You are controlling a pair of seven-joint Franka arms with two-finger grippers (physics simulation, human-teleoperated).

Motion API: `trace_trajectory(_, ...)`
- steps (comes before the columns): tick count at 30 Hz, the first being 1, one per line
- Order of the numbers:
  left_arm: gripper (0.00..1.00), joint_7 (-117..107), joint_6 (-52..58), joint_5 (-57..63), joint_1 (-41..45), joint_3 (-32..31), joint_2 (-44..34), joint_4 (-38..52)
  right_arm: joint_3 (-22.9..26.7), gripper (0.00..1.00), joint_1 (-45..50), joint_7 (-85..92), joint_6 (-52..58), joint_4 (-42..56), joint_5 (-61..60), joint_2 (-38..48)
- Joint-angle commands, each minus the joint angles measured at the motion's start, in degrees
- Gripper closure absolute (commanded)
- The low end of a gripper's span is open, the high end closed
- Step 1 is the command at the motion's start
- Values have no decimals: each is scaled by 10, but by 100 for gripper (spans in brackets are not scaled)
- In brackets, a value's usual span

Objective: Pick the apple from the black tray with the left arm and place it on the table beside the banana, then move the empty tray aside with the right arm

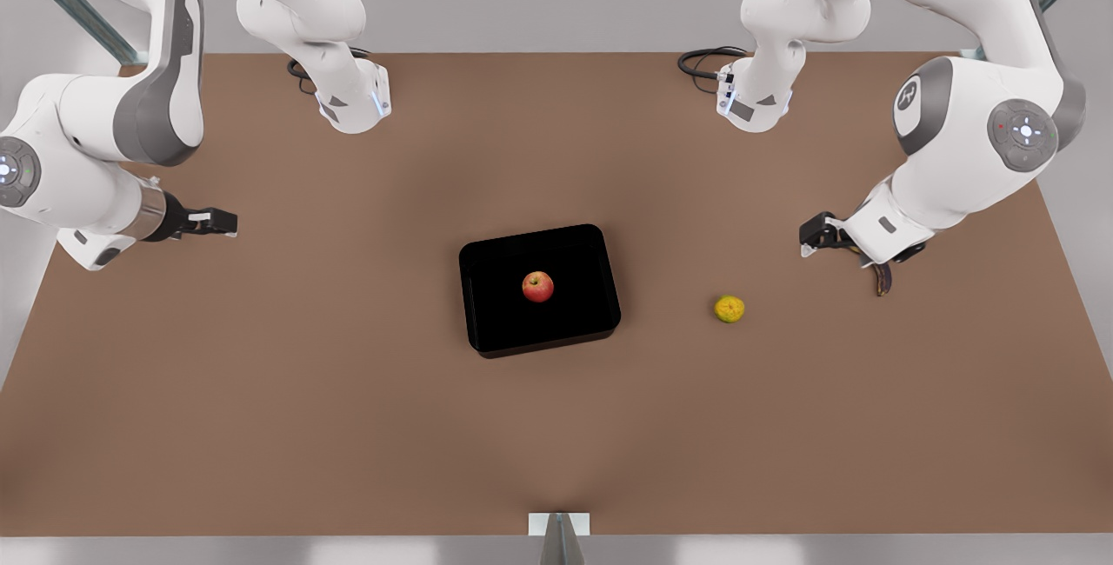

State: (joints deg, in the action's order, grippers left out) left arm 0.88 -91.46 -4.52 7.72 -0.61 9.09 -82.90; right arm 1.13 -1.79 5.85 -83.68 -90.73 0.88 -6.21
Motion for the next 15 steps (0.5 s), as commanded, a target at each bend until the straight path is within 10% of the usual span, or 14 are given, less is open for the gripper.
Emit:
trace_trajectory(1, 0, -38, 5, 1, 1, 0, 0, -2, 0, 0, -1, 7, -1, 0, -1, 1)
trace_trajectory(15, 0, -578, -72, 65, 409, -12, 192, 113, 0, 0, -1, 7, -1, 1, -1, 0)
